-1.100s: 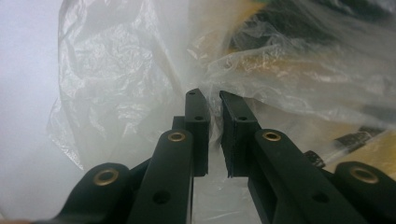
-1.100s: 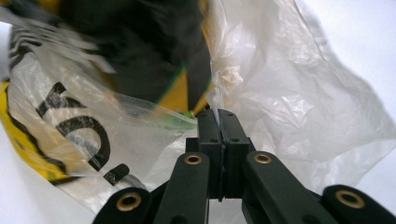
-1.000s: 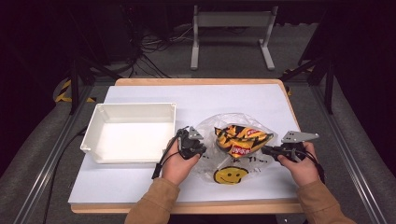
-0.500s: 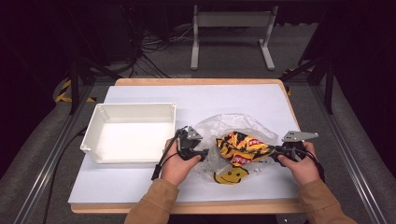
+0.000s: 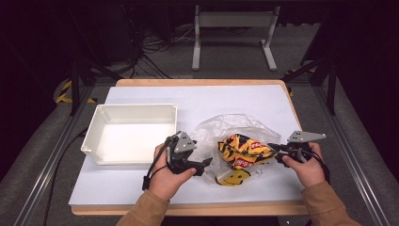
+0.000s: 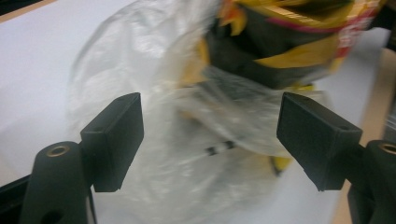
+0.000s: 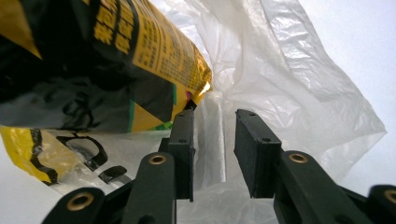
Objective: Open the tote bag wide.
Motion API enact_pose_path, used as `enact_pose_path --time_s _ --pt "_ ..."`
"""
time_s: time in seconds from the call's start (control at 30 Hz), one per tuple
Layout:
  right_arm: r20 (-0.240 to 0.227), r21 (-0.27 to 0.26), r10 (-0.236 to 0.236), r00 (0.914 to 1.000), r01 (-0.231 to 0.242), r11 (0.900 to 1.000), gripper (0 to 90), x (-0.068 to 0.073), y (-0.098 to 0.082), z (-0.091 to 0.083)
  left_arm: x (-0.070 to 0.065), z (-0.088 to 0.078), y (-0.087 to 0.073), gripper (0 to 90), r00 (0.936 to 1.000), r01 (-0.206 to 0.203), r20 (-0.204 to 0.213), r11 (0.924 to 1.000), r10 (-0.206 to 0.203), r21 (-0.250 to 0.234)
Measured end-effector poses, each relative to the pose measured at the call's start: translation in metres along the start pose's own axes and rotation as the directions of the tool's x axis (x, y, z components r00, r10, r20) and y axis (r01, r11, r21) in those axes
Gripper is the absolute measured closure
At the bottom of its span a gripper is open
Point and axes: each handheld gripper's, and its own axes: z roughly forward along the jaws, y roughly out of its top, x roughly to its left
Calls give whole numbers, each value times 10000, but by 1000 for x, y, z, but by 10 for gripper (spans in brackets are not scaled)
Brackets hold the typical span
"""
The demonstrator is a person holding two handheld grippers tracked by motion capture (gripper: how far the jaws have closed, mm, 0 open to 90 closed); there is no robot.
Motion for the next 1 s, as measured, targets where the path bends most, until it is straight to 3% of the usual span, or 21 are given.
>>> enact_pose_path --time_s 0.23,0.47,0.7,0.87,1.0 --pt "-50 -226 7 10000 -9 9997 667 0 2 -4 -21 18 -2 273 9967 -569 591 9982 558 165" --pt "-82 -299 84 9999 -87 9995 667 -2 1 -6 -21 41 -12 301 9942 -756 811 9948 700 685" --pt "-124 -265 139 9998 -143 9995 656 -3 0 -5 -11 62 -20 309 9976 -524 513 9919 467 1157" --pt "-118 -212 192 9997 -194 9996 643 -5 -1 -3 -8 77 -25 296 9989 -462 116 9839 449 1725" --pt "-120 -162 270 9996 -272 9995 634 -6 -3 -1 -3 86 -28 280 9999 -117 -7 9798 121 1995"
